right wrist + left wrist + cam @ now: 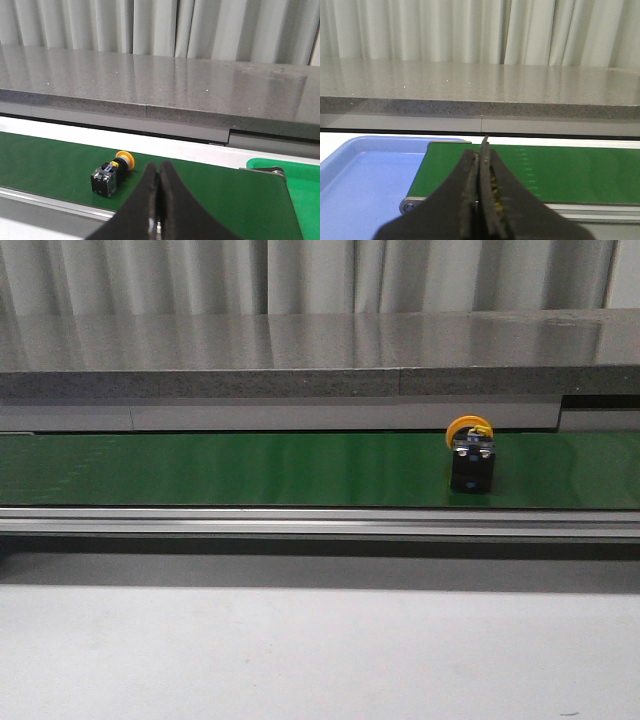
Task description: Move button from right to left
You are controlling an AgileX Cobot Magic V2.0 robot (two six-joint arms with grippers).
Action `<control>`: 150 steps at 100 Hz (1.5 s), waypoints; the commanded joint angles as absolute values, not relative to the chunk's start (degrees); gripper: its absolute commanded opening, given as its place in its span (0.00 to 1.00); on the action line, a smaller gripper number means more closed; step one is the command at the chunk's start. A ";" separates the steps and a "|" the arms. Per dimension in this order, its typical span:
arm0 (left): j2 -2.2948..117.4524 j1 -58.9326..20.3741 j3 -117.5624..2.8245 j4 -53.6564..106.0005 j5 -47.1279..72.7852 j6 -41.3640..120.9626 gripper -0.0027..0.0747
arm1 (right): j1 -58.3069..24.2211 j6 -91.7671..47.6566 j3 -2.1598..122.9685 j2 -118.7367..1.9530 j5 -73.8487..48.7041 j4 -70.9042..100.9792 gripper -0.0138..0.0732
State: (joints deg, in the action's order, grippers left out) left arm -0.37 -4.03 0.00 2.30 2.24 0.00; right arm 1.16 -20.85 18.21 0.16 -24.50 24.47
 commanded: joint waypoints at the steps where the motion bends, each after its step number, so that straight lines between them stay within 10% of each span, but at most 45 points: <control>1: -2.11 -4.46 -0.18 2.43 -2.25 0.00 0.01 | 1.14 -21.30 19.56 -0.33 -20.04 25.00 0.09; 150: 4.12 -4.34 -10.86 2.43 0.86 0.00 0.01 | 1.14 -21.30 19.56 -0.33 -20.18 25.05 0.09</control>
